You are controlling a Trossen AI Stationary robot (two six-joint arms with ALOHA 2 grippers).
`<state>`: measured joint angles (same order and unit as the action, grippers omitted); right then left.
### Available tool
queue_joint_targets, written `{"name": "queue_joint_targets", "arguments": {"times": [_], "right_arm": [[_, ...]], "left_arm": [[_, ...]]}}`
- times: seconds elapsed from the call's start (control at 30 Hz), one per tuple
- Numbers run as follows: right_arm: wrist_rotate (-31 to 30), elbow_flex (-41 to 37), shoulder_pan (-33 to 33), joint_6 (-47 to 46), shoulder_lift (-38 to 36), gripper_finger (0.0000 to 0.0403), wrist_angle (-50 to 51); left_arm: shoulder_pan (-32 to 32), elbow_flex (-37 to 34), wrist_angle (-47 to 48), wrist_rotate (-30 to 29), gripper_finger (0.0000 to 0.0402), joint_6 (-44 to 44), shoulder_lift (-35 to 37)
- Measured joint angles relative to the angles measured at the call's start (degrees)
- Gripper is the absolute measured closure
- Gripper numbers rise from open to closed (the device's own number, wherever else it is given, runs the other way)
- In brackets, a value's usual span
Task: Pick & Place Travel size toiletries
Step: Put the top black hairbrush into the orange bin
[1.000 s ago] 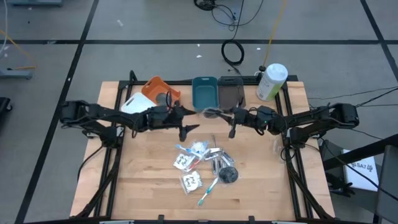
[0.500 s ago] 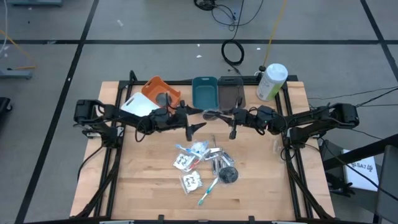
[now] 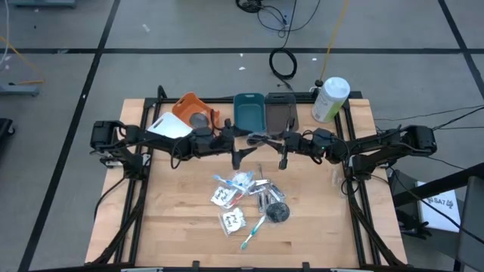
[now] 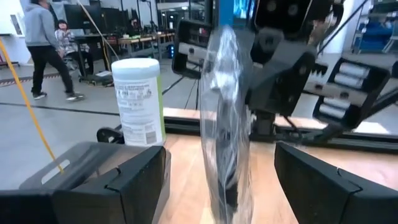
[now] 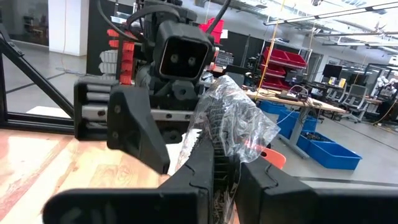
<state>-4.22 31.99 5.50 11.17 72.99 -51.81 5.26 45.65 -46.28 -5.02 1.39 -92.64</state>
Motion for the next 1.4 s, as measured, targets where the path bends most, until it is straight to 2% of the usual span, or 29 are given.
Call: {"name": "queue_joint_targets", "arguments": {"times": [0.17, 0.27, 0.37, 0.63, 0.67, 0.87, 1.03, 1.23, 1.4], "right_arm": [[0.0, 0.0, 0.0, 0.0, 0.0, 0.0381, 0.2], [0.0, 0.0, 0.0, 0.0, 0.0, 0.0381, 0.2], [0.0, 0.0, 0.0, 0.0, 0.0, 0.0381, 0.2], [0.0, 0.0, 0.0, 0.0, 0.0, 0.0379, 0.6], [0.0, 0.0, 0.0, 0.0, 0.0, 0.0379, 0.7], [-0.2, 0.1, 0.0, -1.1, 0.0, 0.0363, 1.7], [-0.5, 0.1, 0.0, -1.1, -0.9, 0.0294, 4.7], [-5.2, 0.1, 0.0, -1.5, -6.7, 0.0202, 13.6], [-6.2, 0.0, 0.0, -2.8, -12.0, 0.0160, 19.9]], "left_arm": [[0.0, 0.0, -0.1, 0.2, 0.0112, 0.0, 0.0], [0.0, 0.0, -0.3, 0.5, 0.0143, -0.1, 0.0], [0.0, 0.0, -0.3, 0.5, 0.0196, -0.2, 0.0], [0.0, 0.0, -0.3, 0.8, 0.0372, 1.9, 0.0], [0.0, 0.0, -0.3, 0.8, 0.0384, 2.5, 0.0], [0.0, 0.0, -0.3, 0.5, 0.0375, 2.9, 0.3], [0.0, 0.0, 2.7, -1.0, 0.0390, 2.9, 2.1], [0.0, 0.0, 15.1, -8.8, 0.0389, 2.6, 8.0], [0.0, 0.0, 23.2, -12.6, 0.0389, 2.4, 13.8]]}}
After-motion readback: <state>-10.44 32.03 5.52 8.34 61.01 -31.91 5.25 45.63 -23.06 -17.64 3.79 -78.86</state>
